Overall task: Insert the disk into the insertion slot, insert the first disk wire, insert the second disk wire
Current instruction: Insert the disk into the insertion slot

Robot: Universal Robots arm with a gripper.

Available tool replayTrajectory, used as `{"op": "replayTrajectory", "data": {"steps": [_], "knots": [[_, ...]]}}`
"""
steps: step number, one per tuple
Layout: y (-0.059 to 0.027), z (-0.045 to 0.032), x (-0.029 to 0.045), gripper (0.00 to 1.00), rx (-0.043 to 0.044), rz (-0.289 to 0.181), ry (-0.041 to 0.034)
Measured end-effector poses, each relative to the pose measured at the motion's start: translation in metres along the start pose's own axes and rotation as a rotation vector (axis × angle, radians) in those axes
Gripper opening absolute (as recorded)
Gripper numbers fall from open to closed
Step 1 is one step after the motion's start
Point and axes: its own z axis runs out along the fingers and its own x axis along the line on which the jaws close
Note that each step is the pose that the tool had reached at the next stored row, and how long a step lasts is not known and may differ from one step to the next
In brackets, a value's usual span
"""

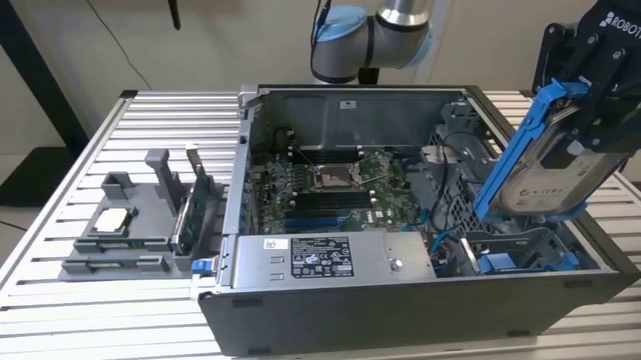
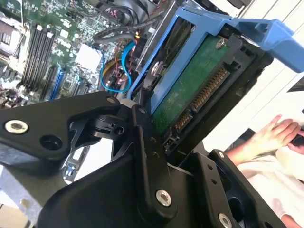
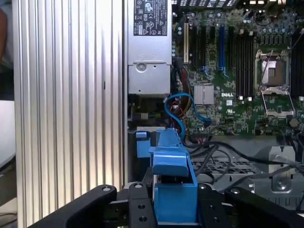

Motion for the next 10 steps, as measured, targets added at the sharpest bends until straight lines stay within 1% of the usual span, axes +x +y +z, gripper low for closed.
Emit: {"op": "replayTrajectory", "data": {"steps": [2,10], "knots": [[-0.0004,0.0012,0.0,0.33,0.0,0.0,0.0],[-0.0005,0.002,0.0,0.33,0.0,0.0,-0.0003]]}}
